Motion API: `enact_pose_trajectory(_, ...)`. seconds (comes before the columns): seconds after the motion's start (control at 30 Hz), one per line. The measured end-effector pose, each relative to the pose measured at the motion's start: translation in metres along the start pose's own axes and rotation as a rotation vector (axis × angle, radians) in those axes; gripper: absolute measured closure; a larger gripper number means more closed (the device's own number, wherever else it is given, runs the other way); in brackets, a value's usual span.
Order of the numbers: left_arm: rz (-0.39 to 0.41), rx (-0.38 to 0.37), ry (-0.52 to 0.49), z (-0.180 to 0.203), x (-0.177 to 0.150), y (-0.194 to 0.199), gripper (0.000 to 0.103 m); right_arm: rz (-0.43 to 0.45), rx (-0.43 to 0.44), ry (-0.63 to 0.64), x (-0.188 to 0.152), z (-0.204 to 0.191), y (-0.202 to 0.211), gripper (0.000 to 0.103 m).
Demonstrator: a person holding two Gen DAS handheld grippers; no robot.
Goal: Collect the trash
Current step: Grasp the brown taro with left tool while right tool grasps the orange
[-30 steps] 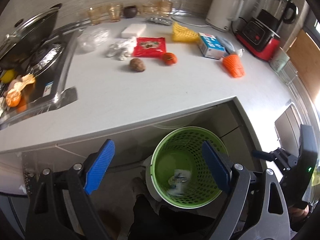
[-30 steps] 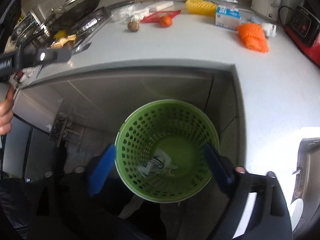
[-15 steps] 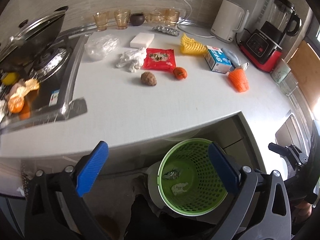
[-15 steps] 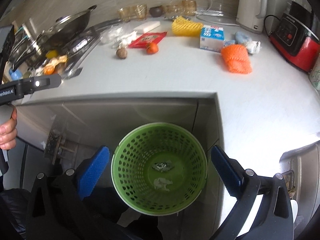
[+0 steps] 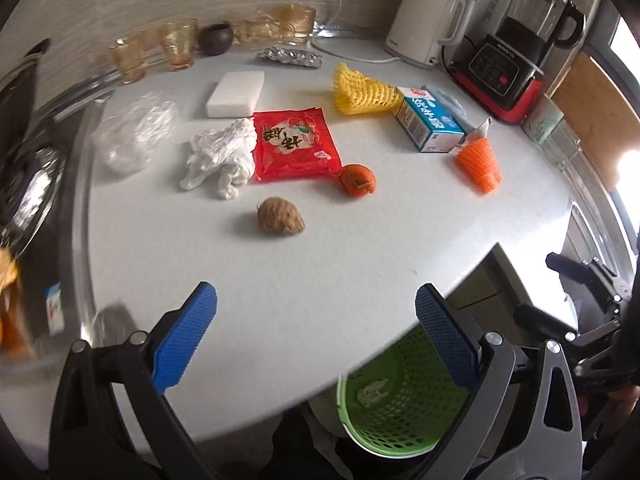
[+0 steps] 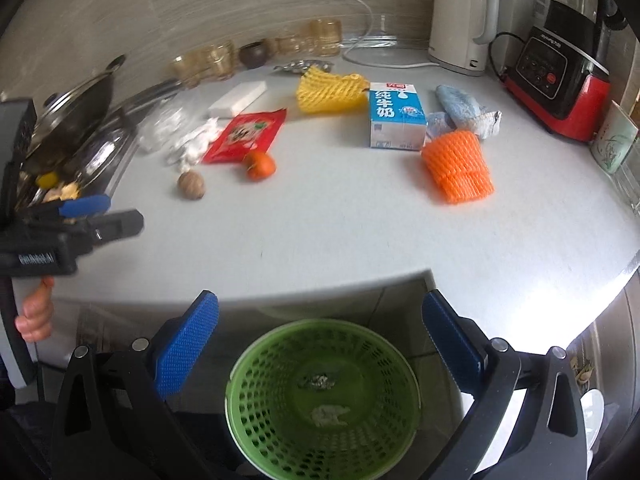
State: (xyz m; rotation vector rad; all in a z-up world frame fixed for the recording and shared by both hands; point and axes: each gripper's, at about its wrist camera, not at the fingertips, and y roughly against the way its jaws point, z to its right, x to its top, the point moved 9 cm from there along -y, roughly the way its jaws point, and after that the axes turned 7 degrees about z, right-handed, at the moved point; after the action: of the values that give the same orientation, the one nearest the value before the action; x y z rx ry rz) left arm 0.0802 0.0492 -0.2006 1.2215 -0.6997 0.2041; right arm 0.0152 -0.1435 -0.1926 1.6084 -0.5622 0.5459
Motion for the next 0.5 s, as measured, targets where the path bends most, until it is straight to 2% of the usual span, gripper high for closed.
enact_pose_trajectory(0.1,-0.014,-0.015,-0.010,-0.008,0.006,-0.020,0.008,-0.005,-0.027,-0.024,0.009,-0.002,-0.013,0.002)
enact_pose_trajectory(0.33,-0.015,0.010,0.006,-0.024,0.019,-0.057,0.008,-0.001,-0.056,-0.056,0.031,-0.004,-0.037,0.002)
enact_pose_trajectory(0.4,-0.012,0.015,0.026,-0.025,0.023,-0.065,0.010,-0.001,-0.055,-0.041,0.037,-0.005,-0.044,0.002)
enact_pose_trajectory(0.5,-0.015,0.047,0.058,-0.027,0.025,-0.076,0.023,-0.006,-0.046,-0.011,0.045,-0.006,-0.052,0.002)
